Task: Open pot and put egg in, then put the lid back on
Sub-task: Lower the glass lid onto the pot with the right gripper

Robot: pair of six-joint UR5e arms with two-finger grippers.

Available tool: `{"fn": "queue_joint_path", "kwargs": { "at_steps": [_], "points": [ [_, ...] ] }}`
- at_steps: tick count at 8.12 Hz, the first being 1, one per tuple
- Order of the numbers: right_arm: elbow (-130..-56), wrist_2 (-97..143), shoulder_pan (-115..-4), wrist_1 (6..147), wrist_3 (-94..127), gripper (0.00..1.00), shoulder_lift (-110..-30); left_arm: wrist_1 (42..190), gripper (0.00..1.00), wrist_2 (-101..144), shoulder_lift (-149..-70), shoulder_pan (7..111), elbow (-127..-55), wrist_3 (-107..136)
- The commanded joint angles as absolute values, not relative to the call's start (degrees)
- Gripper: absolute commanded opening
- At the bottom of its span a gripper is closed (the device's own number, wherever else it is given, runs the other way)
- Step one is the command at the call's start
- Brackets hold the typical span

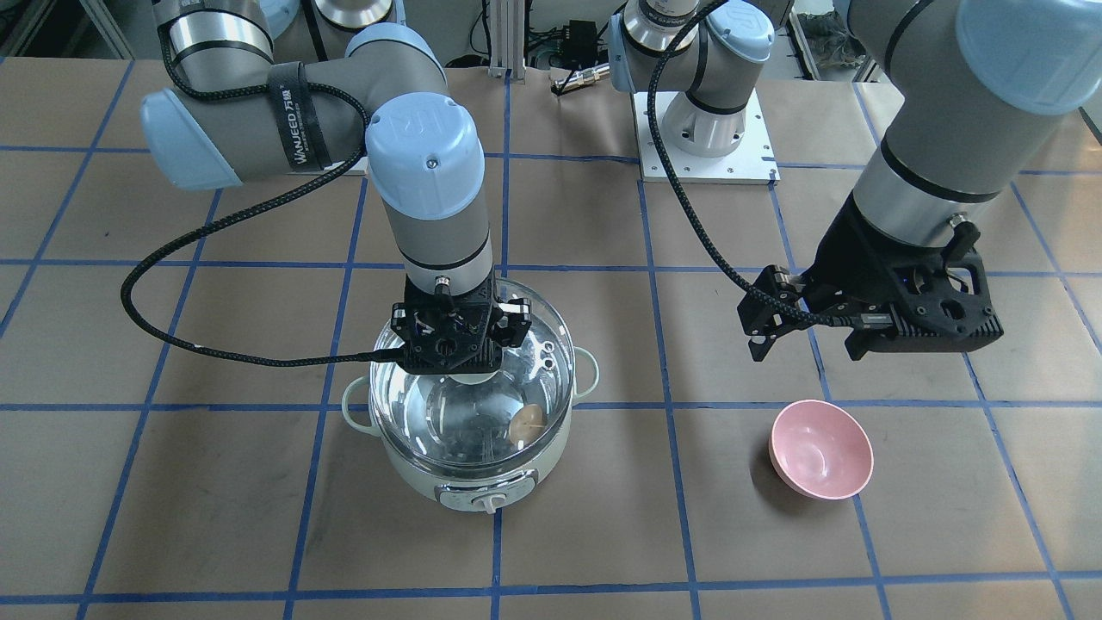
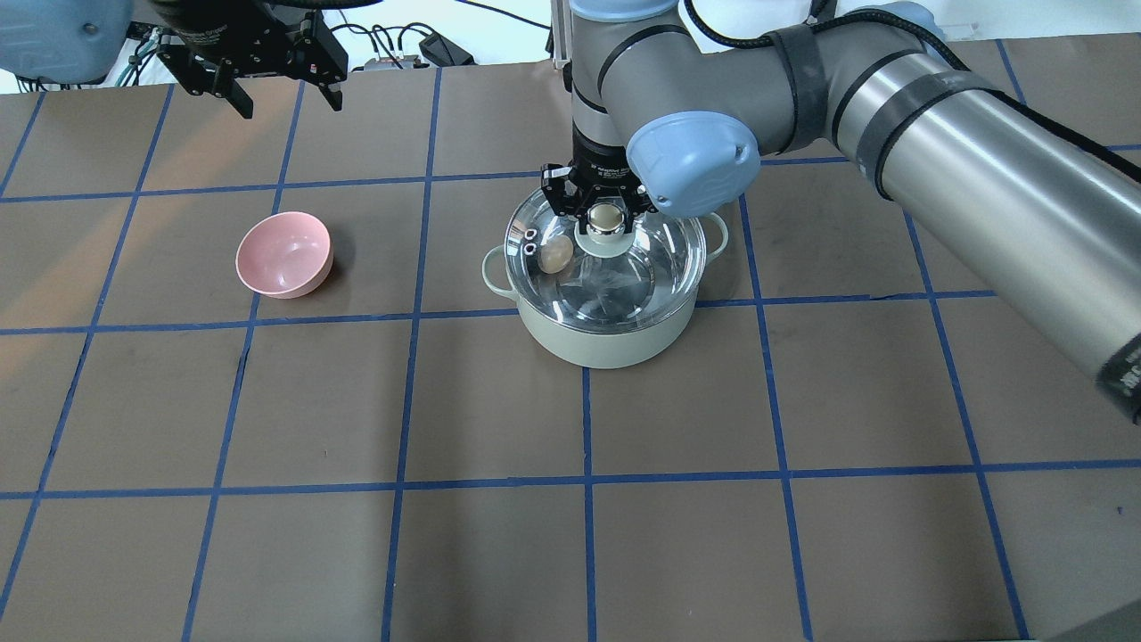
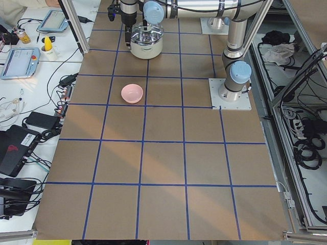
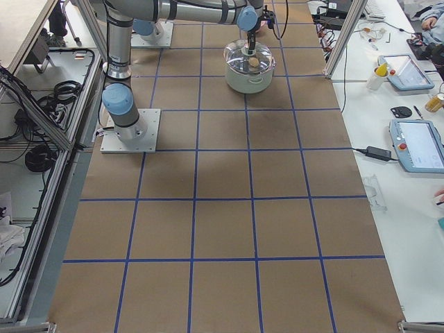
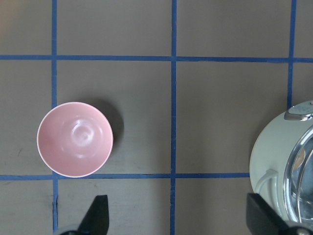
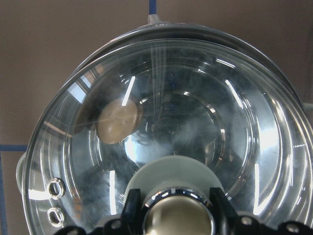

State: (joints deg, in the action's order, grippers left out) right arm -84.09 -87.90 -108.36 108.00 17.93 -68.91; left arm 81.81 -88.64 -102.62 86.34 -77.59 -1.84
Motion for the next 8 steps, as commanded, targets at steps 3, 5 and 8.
{"fn": "queue_joint_path", "kwargs": {
  "at_steps": [3, 5, 8],
  "points": [
    [-84.3, -86.7, -108.4, 108.1, 17.6, 0.03, -68.6, 81.7, 1.0, -88.9, -101.3, 86.1, -77.3, -1.6],
    [-84.3, -86.7, -108.4, 108.9, 16.6, 0.04, -68.2, 83.0, 1.0, -88.9, -101.1, 86.1, -78.0, -1.5],
    [-84.3, -87.1, -108.2, 109.0, 14.7, 0.05, -68.2, 87.3, 1.0, -93.4, -100.5, 86.2, -77.7, -1.5]
  ]
}}
